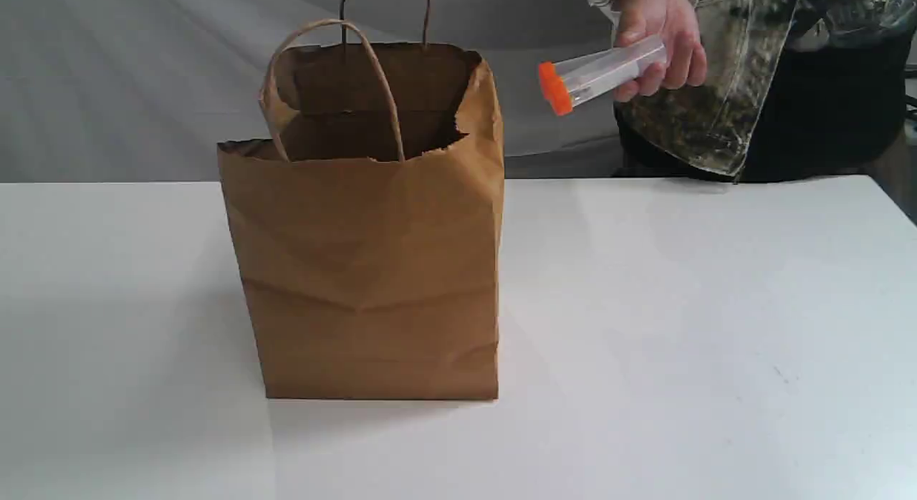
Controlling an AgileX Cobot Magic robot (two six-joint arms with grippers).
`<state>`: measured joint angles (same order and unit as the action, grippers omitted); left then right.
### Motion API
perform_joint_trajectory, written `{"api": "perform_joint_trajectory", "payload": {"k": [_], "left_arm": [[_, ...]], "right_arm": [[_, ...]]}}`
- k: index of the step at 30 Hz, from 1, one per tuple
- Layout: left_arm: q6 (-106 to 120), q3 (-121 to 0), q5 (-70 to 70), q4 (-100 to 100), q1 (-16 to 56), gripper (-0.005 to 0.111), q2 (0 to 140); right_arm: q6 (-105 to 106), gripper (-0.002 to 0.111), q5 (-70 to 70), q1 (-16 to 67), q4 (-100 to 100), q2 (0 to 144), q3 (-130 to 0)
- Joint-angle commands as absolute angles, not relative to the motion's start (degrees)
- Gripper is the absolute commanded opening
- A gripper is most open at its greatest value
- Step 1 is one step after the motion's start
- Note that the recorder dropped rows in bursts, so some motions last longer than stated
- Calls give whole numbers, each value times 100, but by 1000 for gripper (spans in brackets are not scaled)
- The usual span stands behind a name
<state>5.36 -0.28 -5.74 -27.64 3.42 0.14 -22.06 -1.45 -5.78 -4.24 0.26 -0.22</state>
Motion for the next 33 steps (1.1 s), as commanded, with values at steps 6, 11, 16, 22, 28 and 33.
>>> {"api": "perform_joint_trajectory", "payload": {"k": [6,11,16,22,28,33], "left_arm": [[475,0,-322,-2682,357,0,0],[475,0,-240,-2667,357,0,0],[475,0,-233,-2667,357,0,0],[465,0,-231,-2667,357,0,0],[465,0,-231,-2667,357,0,0],[467,0,-161,-2667,357,0,0]], "right_arm": [[-2162,0,1276,942,-641,0,-140],[-1541,0,3404,1703,-1090,0,-185],[0,0,5424,1808,-981,0,-307],[68,0,5322,1808,-887,855,-1102],[42,4,5851,1808,-1106,2668,-2094],[181,22,6249,1808,-1965,4091,-3089]]}}
